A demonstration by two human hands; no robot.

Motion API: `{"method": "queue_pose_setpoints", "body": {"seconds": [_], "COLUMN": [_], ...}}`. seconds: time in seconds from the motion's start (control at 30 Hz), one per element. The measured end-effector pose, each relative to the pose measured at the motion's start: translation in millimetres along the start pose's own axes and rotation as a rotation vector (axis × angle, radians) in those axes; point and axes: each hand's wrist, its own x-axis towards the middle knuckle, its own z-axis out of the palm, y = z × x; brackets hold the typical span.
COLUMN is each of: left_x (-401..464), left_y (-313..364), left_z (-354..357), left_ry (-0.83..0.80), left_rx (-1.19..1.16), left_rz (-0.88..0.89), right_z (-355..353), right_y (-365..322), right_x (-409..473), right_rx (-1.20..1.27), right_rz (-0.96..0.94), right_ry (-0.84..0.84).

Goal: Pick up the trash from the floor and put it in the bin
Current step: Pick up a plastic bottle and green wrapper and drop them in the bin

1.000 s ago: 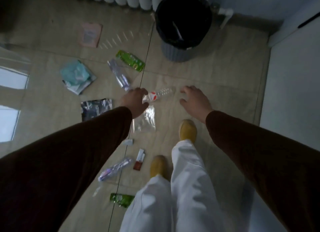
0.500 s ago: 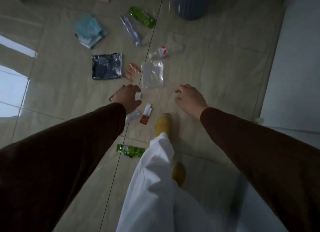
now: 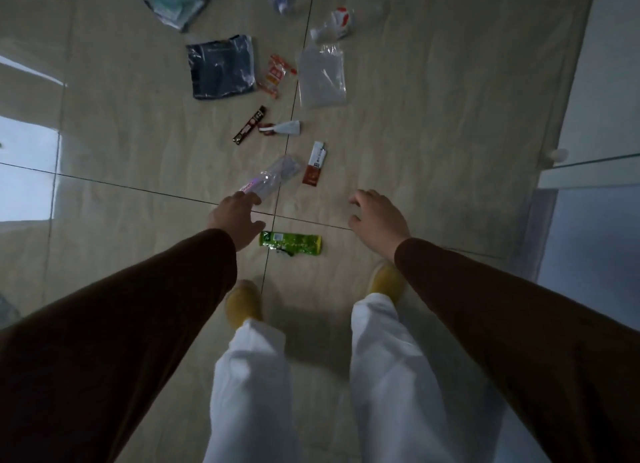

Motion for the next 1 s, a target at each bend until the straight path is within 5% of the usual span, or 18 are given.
{"method": "queue_pose_setpoints", "body": {"seconds": [0.5,0.77,1.0], "left_x": [123,237,295], "left_y": [-134,-140,-145], "left_z": [80,155,206], "left_ry": [0.010,0.118,0.144], "left_rx": [-0.074,-0.026,0.013], "left_rz": [0.122,0.178,0.191], "right_z": [213,333,379], "right_y": [-62,-44,-26], "right_x": [85,145,180], "right_rx": [0.106,-0.269,-0.424], "right_rz": [0.239,0.100,0.197], "right_ry": [-0.046,-0.037,0.010]}}
